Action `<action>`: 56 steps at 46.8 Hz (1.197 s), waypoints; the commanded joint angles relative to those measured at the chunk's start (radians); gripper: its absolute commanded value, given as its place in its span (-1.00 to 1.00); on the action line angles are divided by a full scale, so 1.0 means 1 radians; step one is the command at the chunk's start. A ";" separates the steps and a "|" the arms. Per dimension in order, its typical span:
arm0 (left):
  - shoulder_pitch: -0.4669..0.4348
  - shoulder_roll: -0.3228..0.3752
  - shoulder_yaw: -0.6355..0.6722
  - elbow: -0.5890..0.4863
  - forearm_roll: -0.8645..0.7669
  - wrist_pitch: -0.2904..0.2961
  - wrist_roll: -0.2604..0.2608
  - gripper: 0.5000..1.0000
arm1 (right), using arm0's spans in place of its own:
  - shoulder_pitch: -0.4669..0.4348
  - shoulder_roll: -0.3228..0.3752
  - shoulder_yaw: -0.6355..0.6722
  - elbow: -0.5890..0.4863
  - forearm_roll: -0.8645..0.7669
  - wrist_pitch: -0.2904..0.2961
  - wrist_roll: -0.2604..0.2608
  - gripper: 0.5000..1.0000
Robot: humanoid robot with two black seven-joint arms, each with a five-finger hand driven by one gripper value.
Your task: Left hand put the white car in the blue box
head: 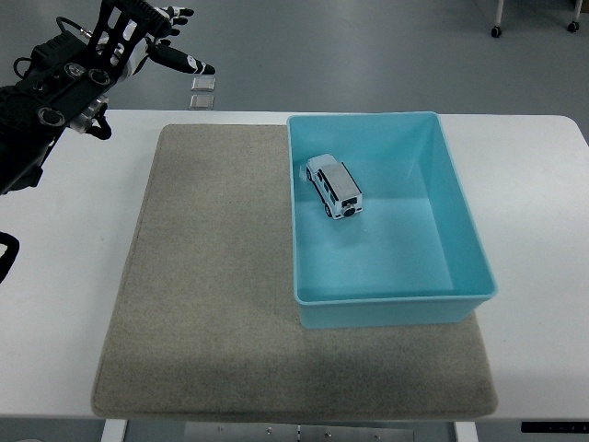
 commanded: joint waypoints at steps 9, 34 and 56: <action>0.017 -0.002 -0.002 0.093 -0.470 -0.001 0.000 0.99 | 0.000 0.000 0.000 -0.001 -0.001 0.000 0.000 0.74; 0.116 -0.003 -0.118 0.096 -0.883 -0.196 -0.119 0.99 | 0.000 0.000 0.000 0.001 -0.001 0.000 0.000 0.74; 0.143 -0.014 -0.201 0.089 -0.879 -0.294 -0.141 0.99 | 0.000 0.000 0.000 -0.001 0.001 0.000 0.000 0.74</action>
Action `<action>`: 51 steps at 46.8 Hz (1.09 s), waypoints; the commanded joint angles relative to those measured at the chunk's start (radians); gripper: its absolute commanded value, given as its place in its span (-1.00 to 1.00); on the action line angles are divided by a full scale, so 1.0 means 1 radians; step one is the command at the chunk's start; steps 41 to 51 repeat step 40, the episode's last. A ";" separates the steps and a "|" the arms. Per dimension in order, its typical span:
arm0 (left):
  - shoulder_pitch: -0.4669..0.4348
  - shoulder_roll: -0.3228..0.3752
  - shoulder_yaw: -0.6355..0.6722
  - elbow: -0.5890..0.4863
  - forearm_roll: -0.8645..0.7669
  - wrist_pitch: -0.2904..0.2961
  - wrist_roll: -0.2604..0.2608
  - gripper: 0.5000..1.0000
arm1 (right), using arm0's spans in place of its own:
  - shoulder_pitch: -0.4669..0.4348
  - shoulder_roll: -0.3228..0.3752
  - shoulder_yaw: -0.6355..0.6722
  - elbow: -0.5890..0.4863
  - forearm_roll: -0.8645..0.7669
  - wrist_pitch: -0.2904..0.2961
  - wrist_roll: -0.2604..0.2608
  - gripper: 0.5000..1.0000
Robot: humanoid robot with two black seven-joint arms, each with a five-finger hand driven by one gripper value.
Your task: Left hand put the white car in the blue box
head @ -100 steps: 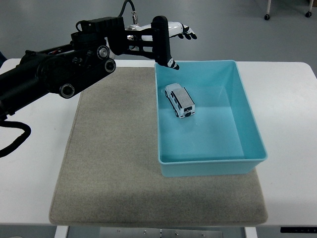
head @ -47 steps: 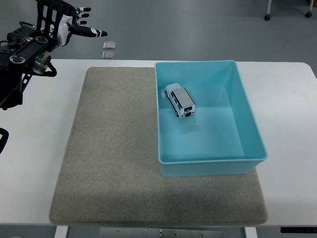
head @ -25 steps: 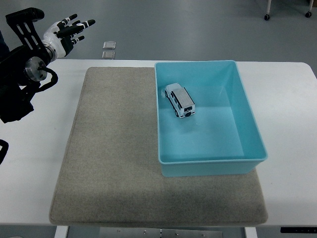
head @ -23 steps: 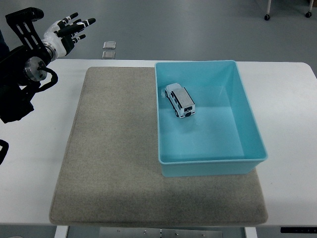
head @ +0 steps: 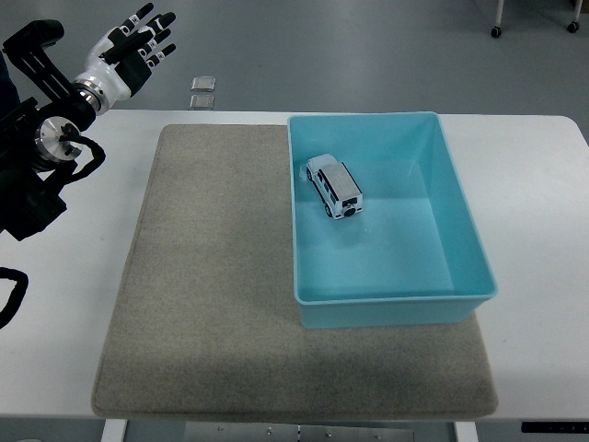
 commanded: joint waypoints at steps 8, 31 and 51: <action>-0.005 -0.002 0.001 -0.002 0.012 -0.003 0.000 0.99 | 0.000 0.000 0.000 0.001 -0.001 0.000 0.000 0.74; -0.018 -0.014 0.006 -0.003 0.014 0.007 0.000 0.99 | 0.000 0.000 0.003 0.003 0.002 0.003 0.000 0.74; -0.022 -0.011 0.014 -0.003 0.015 0.005 0.000 0.99 | 0.001 0.000 0.003 0.041 0.002 0.005 0.000 0.74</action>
